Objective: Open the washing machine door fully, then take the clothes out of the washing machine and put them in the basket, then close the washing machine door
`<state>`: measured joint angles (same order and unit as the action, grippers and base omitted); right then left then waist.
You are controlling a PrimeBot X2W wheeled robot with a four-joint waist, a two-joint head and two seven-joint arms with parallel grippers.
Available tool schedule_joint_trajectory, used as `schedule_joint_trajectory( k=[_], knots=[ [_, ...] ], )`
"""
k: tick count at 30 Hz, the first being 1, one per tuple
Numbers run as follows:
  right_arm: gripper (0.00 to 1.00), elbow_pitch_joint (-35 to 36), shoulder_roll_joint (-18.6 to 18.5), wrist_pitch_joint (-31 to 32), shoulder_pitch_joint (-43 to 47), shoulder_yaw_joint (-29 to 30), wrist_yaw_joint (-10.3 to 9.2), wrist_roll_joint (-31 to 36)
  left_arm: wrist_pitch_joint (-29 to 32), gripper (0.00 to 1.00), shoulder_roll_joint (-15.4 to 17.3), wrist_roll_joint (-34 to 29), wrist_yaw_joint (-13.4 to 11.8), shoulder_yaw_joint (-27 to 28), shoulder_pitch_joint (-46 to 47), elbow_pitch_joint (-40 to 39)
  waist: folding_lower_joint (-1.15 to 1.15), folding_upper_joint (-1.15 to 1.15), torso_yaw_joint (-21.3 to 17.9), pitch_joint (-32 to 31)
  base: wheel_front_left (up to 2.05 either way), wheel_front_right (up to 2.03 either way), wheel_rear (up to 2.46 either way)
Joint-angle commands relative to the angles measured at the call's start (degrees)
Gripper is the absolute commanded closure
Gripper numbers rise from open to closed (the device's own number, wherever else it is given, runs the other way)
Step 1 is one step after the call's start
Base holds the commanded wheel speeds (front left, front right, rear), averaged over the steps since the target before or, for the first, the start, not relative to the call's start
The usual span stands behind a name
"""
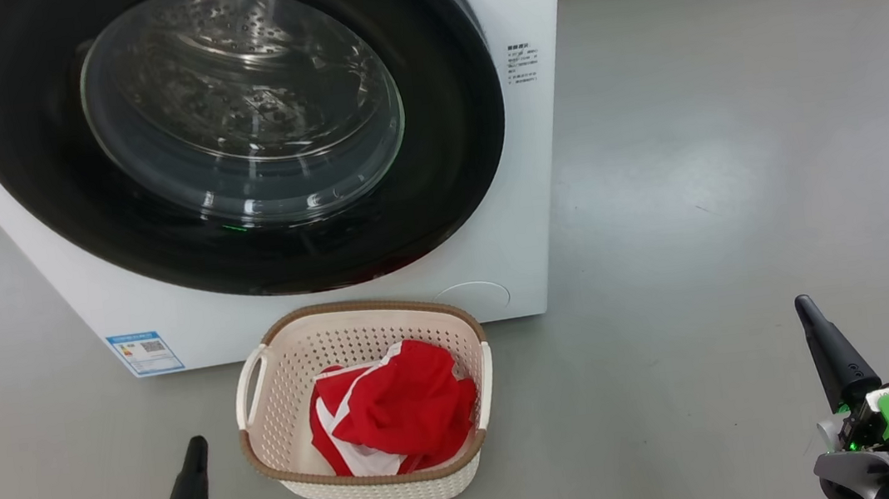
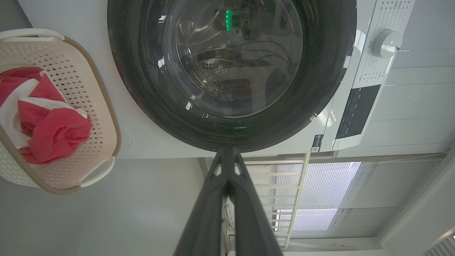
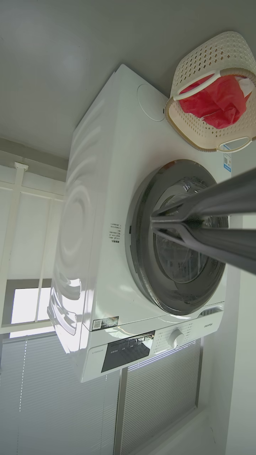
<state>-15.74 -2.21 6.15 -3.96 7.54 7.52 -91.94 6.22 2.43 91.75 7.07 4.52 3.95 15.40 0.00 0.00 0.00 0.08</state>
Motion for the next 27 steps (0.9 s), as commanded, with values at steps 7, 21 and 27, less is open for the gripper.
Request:
schedule_joint_trajectory(
  k=[7,21,27],
  knots=[
    [1.00,1.49,-0.66,0.38,-2.49,-0.95,-0.03,-0.17,0.30,1.00,0.44,0.36,0.42,2.07,2.51,-1.12,0.00,0.00,0.00,0.00,0.00,0.00,0.00],
    [1.00,1.49,-0.66,0.38,-2.49,-0.96,-0.03,-0.17,0.30,1.00,0.44,0.36,0.42,2.06,2.51,-1.12,0.00,0.00,0.00,0.00,0.00,0.00,0.00],
    [1.00,1.49,-0.66,0.38,-2.49,-0.96,-0.03,-0.17,0.30,1.00,0.44,0.36,0.42,2.06,2.51,-1.12,0.00,0.00,0.00,0.00,0.00,0.00,0.00]
  ],
)
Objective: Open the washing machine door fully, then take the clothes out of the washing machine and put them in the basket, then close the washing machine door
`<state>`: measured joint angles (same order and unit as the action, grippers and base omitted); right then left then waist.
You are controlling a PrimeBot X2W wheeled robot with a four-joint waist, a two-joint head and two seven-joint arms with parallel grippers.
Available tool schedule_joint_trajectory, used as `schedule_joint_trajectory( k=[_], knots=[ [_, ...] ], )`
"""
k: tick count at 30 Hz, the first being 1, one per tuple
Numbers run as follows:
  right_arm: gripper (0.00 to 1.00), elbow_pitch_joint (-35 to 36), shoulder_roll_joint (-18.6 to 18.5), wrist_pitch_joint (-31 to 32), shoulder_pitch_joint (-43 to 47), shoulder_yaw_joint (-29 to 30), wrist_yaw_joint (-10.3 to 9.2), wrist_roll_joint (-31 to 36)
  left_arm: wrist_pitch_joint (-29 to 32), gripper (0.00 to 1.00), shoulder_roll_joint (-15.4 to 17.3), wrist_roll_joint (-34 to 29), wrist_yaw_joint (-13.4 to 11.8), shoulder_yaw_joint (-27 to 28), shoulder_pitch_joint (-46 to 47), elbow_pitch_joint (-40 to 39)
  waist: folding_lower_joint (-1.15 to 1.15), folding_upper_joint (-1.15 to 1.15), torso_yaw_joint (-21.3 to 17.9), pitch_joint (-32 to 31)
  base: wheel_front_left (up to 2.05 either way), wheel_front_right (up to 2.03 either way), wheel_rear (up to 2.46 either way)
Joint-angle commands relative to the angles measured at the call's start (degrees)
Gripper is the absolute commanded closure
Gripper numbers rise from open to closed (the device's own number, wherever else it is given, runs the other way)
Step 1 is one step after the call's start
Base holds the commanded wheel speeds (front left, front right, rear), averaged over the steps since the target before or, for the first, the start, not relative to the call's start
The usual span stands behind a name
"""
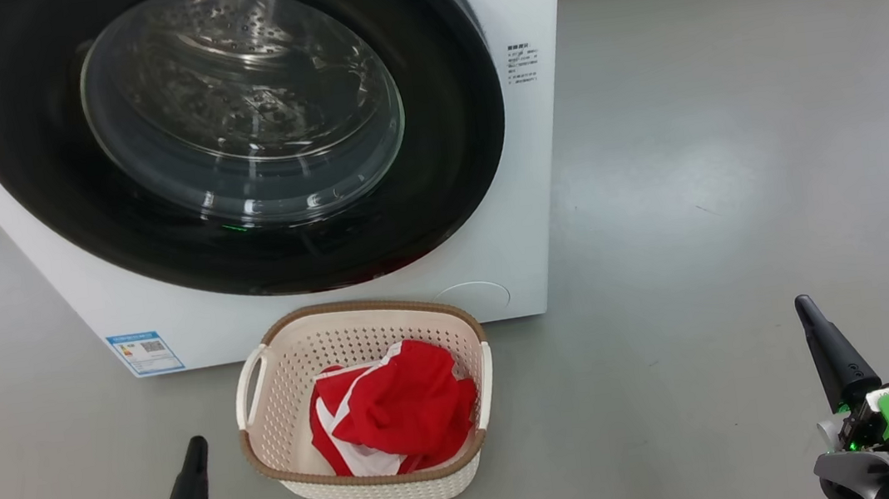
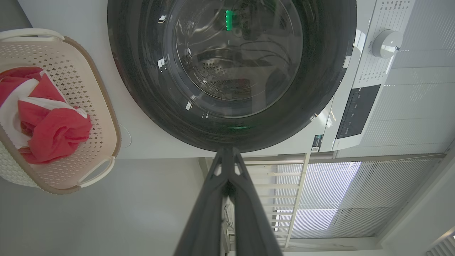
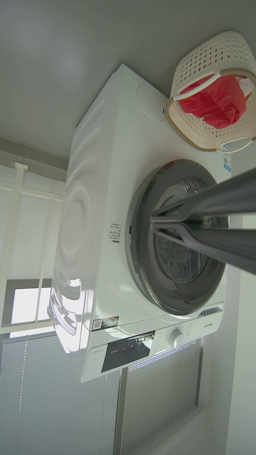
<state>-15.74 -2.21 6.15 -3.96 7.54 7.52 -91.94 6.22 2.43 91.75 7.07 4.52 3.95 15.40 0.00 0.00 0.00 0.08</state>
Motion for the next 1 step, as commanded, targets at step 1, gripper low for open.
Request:
schedule_joint_trajectory(
  k=[1],
  knots=[
    [1.00,1.49,-0.66,0.38,-2.49,-0.96,-0.03,-0.17,0.30,1.00,0.44,0.36,0.42,2.06,2.51,-1.12,0.00,0.00,0.00,0.00,0.00,0.00,0.00]
  ],
)
